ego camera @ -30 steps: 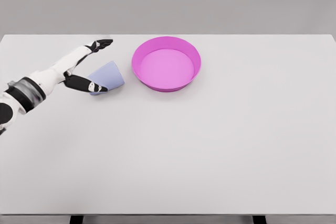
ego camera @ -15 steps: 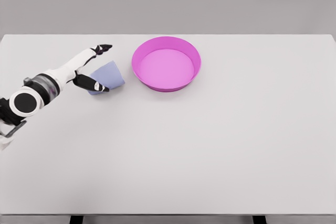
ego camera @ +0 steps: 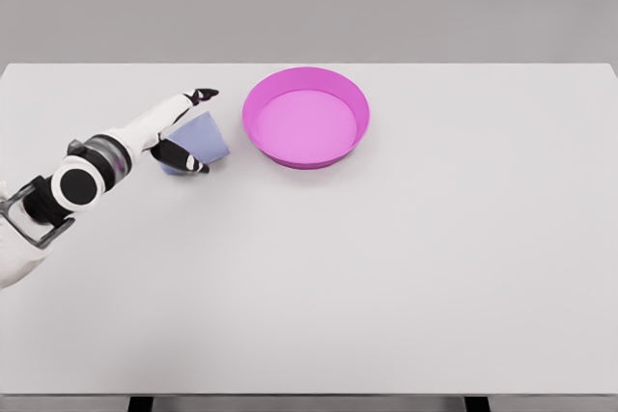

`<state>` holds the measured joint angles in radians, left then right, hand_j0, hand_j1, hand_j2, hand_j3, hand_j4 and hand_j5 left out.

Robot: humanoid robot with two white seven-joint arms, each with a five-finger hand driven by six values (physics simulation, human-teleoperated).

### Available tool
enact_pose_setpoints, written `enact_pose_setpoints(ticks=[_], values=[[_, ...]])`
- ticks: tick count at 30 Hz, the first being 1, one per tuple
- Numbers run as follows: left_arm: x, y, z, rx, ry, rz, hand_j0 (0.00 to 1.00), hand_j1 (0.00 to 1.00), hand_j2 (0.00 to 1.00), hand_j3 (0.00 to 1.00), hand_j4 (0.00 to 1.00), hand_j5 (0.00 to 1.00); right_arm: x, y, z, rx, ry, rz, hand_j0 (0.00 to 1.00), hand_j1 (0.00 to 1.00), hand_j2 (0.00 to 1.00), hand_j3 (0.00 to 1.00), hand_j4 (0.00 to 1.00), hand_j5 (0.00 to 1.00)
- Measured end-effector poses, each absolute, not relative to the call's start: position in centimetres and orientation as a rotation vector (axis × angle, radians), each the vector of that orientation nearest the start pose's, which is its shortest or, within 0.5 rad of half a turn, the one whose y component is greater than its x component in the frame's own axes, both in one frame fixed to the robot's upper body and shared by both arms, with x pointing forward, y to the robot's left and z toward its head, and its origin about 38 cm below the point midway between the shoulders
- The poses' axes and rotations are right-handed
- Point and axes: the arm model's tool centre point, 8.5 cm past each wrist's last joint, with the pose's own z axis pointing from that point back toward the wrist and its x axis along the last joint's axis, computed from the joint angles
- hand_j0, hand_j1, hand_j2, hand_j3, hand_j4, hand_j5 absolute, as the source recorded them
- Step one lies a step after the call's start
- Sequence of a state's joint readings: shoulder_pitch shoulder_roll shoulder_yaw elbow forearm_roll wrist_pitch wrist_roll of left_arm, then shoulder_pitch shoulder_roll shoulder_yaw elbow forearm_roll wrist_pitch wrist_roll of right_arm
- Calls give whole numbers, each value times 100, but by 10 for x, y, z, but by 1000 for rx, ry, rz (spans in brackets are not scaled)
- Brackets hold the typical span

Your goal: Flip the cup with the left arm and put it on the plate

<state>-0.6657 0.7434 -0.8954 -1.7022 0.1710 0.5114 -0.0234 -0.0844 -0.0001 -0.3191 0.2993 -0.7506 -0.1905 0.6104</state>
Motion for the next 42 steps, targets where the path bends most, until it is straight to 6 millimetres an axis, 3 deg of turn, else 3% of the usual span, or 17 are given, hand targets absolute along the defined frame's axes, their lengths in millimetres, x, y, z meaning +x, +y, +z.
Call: enact_pose_setpoints(ticks=[36, 42], values=[[467, 244, 154, 383, -1158, -1007, 100, 100, 100, 100, 100, 100, 8, -229, -243, 351, -307, -1013, 100, 100, 100, 100, 100, 100], [469, 236, 149, 372, -1149, -1021, 96, 96, 96, 96, 96, 96, 8, -229, -243, 351, -307, -1013, 100, 100, 100, 100, 100, 100]])
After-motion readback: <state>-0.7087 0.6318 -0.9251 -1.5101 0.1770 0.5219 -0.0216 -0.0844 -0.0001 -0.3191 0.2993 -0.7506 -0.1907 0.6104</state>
